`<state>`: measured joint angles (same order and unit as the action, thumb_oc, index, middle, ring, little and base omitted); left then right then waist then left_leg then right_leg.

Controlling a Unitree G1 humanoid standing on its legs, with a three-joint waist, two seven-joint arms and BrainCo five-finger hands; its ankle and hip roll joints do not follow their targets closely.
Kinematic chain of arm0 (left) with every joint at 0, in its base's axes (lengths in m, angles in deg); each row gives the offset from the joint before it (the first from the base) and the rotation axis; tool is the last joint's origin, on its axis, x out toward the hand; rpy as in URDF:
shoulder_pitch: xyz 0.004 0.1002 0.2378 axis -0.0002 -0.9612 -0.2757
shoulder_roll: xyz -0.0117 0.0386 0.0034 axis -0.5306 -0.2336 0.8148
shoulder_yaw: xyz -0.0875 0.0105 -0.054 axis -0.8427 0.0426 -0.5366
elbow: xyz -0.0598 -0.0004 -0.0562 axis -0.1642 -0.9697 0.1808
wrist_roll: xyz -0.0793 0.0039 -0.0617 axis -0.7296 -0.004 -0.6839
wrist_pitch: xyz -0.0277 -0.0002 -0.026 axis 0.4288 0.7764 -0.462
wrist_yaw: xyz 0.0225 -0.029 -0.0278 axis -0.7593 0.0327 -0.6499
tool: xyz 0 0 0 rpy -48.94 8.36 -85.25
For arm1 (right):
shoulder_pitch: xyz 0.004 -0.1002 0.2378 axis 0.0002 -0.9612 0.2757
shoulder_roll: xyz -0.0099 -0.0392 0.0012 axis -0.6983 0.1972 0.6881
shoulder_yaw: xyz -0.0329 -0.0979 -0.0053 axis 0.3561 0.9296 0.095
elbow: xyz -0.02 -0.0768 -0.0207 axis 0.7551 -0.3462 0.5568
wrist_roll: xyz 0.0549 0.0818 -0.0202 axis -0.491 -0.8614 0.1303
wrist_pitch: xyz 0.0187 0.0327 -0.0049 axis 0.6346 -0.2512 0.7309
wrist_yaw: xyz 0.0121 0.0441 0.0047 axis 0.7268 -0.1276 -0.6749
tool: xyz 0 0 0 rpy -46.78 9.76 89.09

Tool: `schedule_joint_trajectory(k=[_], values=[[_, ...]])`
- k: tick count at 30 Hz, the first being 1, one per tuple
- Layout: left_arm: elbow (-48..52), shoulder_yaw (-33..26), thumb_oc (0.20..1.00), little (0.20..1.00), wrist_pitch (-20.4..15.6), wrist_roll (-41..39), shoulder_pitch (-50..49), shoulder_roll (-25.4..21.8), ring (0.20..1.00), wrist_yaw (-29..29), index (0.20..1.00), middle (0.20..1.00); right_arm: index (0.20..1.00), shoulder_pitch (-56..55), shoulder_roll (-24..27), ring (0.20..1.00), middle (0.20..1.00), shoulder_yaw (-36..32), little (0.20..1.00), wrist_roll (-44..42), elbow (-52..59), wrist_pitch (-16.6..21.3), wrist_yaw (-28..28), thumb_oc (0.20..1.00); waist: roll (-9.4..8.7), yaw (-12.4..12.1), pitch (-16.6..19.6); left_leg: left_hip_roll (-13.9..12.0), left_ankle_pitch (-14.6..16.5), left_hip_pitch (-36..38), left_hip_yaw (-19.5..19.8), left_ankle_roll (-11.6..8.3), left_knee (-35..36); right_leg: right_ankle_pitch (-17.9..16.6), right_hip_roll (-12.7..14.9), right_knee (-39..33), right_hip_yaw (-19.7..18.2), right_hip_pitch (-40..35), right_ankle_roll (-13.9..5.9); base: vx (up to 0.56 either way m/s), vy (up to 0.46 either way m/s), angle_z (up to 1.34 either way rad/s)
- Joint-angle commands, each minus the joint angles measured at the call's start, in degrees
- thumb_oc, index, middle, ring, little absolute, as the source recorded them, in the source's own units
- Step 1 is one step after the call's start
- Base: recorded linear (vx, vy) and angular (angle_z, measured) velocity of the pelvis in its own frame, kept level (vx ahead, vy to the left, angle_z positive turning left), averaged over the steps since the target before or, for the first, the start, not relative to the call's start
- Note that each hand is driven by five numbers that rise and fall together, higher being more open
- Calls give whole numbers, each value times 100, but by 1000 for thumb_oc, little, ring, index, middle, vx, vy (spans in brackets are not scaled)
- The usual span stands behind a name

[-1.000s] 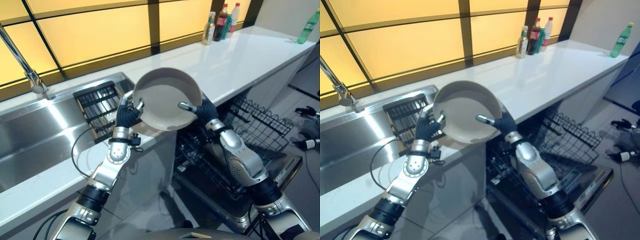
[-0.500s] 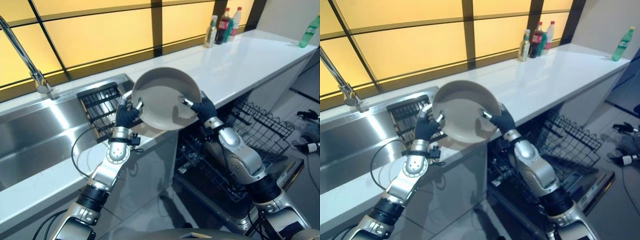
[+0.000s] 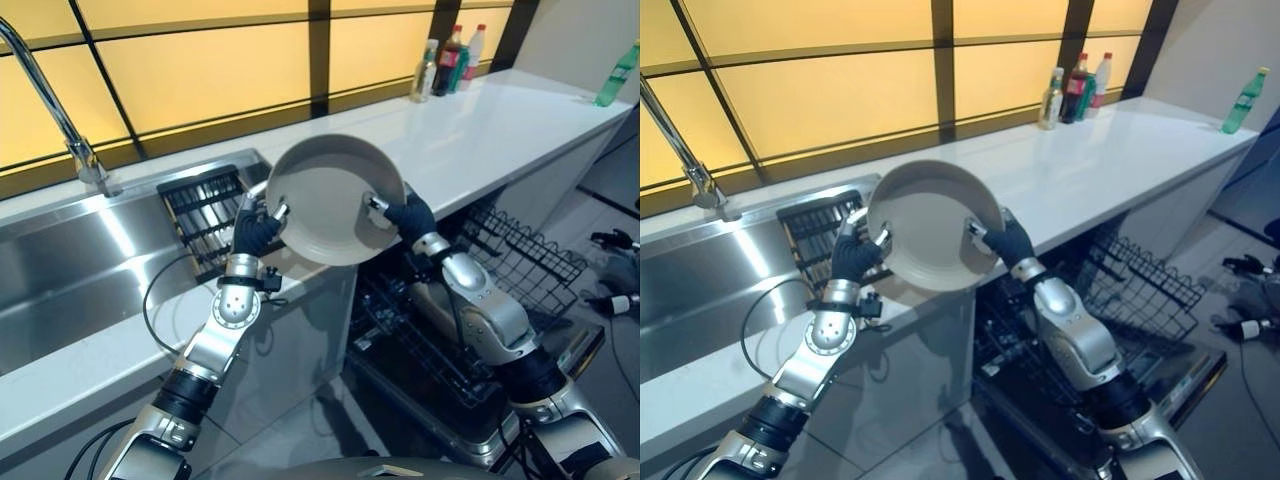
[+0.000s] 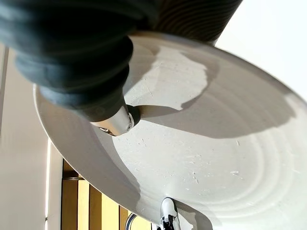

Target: Pick up plates and place into dishwasher.

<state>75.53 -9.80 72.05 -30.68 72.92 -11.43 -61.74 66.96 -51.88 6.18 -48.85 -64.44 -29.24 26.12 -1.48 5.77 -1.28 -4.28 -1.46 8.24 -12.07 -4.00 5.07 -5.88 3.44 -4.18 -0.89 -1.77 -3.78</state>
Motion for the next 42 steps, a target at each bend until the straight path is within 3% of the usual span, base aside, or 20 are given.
schedule_joint_trajectory(k=[1, 9, 17, 23, 29, 32, 36, 42], values=[[-87, 131, 1000, 1000, -550, -612, 552, 101, 1000, 299, 1000, 1000, 200, -9, -48, 200, 200, -225, 200, -154, 214, 640, -485, 200, -25, 80, 145, 328, 61, -343, 310, 520, -11, 336, 42, 642, 221, 170, -277, 0, 0, 0], [562, -225, 1000, 1000, -860, -2472, -333, 236, 1000, 1935, 1000, 1000, 200, -1202, 198, 200, 200, -1054, 200, -163, 352, 1304, -823, 200, -4, 224, 60, 324, 106, -357, 205, 572, -31, 329, 10, 698, 30, 278, -267, -7, 2, -1], [1028, -357, 1000, 1000, -841, -3198, -752, 143, 1000, 2220, 1000, 1000, 200, -1646, 282, 200, 200, -1597, 200, -453, 225, 1675, -614, 200, 26, 307, -45, 323, 158, -331, 85, 608, -42, 322, 20, 728, -48, 326, -288, -22, 9, -8], [1013, -461, 1000, 1000, -580, -3424, -962, 116, 1000, 2474, 1000, 1000, 200, -1866, 245, 200, 200, -2146, 200, -406, 91, 1948, -96, 200, 41, 468, -63, 296, 200, -312, -61, 634, -41, 292, -2, 764, -171, 417, -330, 0, 0, 0], [1163, -358, 1000, 1000, -213, -3820, -1416, -49, 1000, 3522, 1000, 1000, 200, -2197, 71, 200, 200, -2683, 200, -703, -64, 2174, 186, 200, 101, 630, -98, 297, 245, -291, -204, 676, -81, 270, -24, 831, -376, 509, -368, 32, -19, -12], [1133, -142, 1000, 1000, -5, -4196, -1460, -99, 1000, 4026, 1000, 1000, 200, -2211, -62, 200, 200, -2791, 200, -417, -342, 2338, 467, 200, 132, 701, -140, 297, 311, -303, -281, 704, -159, 264, -23, 893, -457, 566, -393, 42, -36, -7], [1159, 169, 1000, 1000, 163, -4323, -1623, -218, 1000, 4151, 1000, 1000, 200, -2105, 64, 200, 200, -2864, 200, 596, -774, 2203, 956, 200, 179, 738, -198, 316, 388, -331, -332, 723, -308, 252, -11, 952, -533, 624, -410, 68, -53, -15], [908, 132, 1000, 1000, 487, -4574, -2002, -343, 1000, 4462, 1000, 1000, 200, -2023, 440, 200, 200, -2926, 200, 1175, -1457, 1967, 847, 200, 166, 621, -304, 354, 520, -472, -322, 775, -590, 267, 8, 1009, -534, 699, -379, 50, -63, -7]])
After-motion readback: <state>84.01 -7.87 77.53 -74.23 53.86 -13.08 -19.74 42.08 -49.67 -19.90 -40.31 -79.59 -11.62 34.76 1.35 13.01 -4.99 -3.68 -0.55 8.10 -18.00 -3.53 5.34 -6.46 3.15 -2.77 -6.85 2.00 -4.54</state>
